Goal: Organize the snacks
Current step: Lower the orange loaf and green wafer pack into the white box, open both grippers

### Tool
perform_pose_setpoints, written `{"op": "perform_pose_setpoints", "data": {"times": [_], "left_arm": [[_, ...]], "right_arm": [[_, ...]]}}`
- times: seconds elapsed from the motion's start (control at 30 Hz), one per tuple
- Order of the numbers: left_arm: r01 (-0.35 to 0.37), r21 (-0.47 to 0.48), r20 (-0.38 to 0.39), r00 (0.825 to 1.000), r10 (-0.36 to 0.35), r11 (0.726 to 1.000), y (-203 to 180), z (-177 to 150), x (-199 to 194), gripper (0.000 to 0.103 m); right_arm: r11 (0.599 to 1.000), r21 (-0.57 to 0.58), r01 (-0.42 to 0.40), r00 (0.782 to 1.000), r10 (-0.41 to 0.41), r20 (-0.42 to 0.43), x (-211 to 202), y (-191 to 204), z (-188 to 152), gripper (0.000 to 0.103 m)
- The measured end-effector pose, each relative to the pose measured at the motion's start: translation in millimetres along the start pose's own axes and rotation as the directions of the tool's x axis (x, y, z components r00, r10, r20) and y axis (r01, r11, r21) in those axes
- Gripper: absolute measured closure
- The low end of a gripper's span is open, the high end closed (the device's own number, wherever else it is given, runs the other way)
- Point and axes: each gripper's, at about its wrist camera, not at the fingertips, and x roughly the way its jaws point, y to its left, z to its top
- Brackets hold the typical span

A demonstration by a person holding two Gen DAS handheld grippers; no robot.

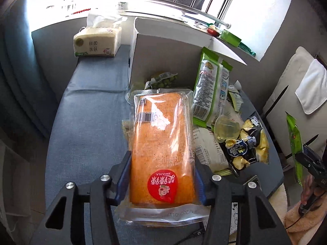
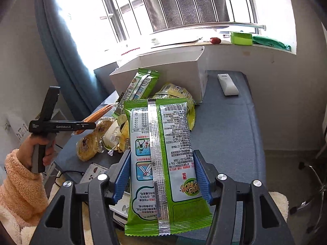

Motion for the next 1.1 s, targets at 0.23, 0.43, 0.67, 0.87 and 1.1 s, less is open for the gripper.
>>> {"op": "perform_pose_setpoints", "data": {"times": [0.23, 0.43, 0.67, 0.87, 1.1], "left_arm": [[0.077, 0.041, 0.223, 0.971, -0.085, 0.996, -18.5, 30.0, -41.8, 0.046], [0.105, 0.033, 0.305, 0.946, -0.11, 0.994, -29.5, 116.5, -23.6, 0.046], [0.028, 0.003, 0.261, 0.965, -0.027, 1.0, -32.3, 219.9, 44.5, 0.046], [0.024, -0.026, 0.199, 0.98, -0.018, 0.999, -16.3, 251.2, 89.6, 0.027], [-0.049, -0.023, 0.199, 0.979, 0.053, 0.999, -14.7, 245.7, 78.9, 0.0]], "right_arm": [[0.999, 0.027, -0.036, 0.996, 0.033, 0.086, 0.7, 10.8, 35.4, 0.04], [0.995, 0.097, -0.022, 0.99, 0.008, 0.144, 33.9, 0.9, 114.5, 0.04], [0.984, 0.176, 0.018, 0.995, -0.035, 0.093, 118.0, -29.3, 223.4, 0.04], [0.978, 0.193, 0.081, 0.996, -0.086, 0.017, 172.6, -47.9, 261.4, 0.039], [0.963, 0.266, 0.042, 0.998, -0.054, 0.037, 181.5, -67.5, 263.3, 0.0]]}}
